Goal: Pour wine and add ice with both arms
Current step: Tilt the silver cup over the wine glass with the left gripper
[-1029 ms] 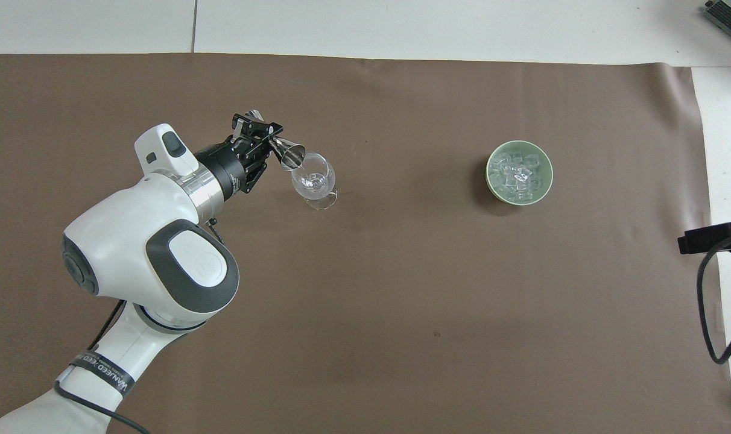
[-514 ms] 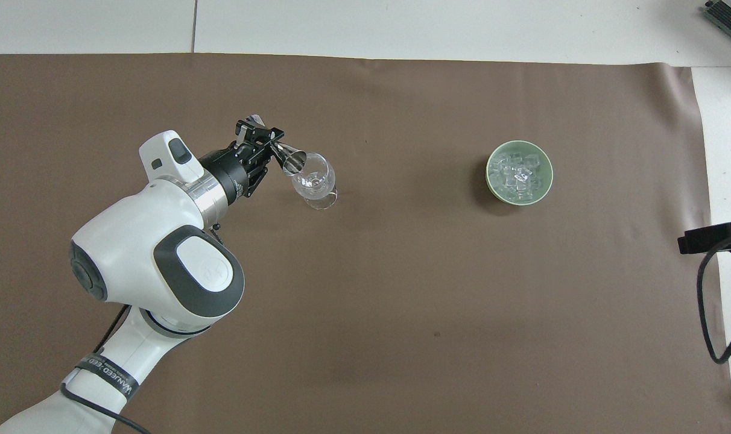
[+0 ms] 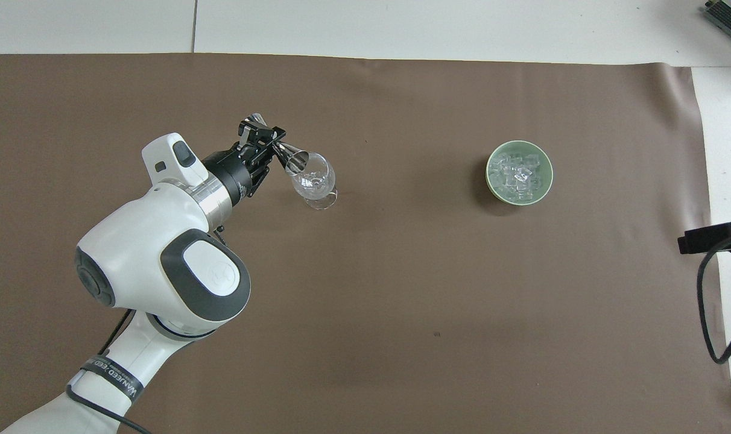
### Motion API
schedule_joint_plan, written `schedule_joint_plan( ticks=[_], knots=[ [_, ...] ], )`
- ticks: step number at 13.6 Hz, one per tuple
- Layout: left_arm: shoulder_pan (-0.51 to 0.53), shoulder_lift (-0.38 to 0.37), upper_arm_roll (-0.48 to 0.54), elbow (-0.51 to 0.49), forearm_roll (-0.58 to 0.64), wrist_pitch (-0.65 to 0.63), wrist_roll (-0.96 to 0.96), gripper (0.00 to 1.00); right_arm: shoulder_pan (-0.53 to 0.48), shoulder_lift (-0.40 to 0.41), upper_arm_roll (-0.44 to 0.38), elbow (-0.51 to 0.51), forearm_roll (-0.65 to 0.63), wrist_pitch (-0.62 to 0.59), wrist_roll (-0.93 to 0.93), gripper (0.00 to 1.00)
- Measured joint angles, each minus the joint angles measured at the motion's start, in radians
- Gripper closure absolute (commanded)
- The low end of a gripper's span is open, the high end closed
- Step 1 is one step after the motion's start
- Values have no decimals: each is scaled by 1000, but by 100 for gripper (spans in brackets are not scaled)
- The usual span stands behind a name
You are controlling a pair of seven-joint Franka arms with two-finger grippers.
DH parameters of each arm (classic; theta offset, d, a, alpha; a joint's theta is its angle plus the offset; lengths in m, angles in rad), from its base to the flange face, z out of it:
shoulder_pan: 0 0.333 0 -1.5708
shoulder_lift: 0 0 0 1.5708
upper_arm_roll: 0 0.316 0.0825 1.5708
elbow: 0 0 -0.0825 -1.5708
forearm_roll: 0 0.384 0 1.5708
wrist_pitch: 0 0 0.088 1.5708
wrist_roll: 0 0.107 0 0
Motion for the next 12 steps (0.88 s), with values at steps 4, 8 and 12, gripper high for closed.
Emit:
schedule_joint_plan(
  ticks=[4,8,12],
  knots=[
    [-3,0,1,-1,0,8,26,100,0,0,0,0,0,0,0,0],
    [-12,0,0,-1,0,23,55,100,0,0,0,0,0,0,0,0],
    [-16,0,1,-2,0,29,77,100,0,0,0,0,0,0,0,0]
  ],
)
